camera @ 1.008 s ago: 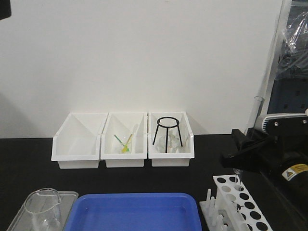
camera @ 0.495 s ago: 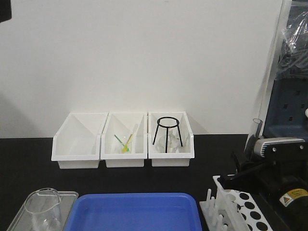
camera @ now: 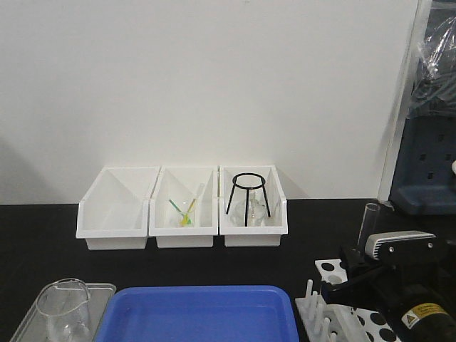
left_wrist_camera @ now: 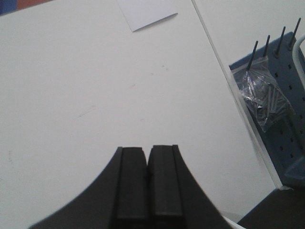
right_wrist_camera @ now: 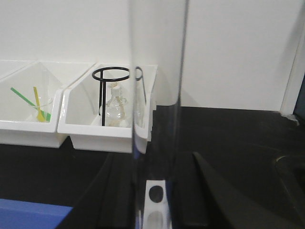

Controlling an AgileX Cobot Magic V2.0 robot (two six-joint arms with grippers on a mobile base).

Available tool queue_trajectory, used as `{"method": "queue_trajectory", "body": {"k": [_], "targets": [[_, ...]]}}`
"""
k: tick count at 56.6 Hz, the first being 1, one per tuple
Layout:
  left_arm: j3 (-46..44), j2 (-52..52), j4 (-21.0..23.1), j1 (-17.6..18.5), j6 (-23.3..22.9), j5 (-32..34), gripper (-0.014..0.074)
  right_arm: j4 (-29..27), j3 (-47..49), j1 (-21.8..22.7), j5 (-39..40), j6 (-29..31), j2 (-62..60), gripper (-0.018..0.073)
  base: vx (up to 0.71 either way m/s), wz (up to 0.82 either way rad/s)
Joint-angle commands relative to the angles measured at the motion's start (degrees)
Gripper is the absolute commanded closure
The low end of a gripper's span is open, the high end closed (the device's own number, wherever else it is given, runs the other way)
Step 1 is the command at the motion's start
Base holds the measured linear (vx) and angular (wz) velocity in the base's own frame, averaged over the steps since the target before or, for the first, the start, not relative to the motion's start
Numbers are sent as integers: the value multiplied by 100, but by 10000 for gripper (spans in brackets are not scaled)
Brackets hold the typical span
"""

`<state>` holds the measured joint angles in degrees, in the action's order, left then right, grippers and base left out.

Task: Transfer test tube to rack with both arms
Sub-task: 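Carry the tube with the right gripper above the white rack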

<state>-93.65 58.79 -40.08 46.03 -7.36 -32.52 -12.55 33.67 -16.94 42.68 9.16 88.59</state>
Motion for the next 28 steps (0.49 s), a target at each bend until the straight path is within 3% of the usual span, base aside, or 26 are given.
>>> {"method": "queue_trajectory", "body": {"k": [1, 28], "targets": [[-149, -150, -101, -13, -47, 421, 604, 112, 150, 27, 715, 17, -10, 566, 0, 0], [-149, -309, -97, -13, -47, 464, 604, 107, 150, 27, 1069, 10, 683, 566, 0, 0]]}}
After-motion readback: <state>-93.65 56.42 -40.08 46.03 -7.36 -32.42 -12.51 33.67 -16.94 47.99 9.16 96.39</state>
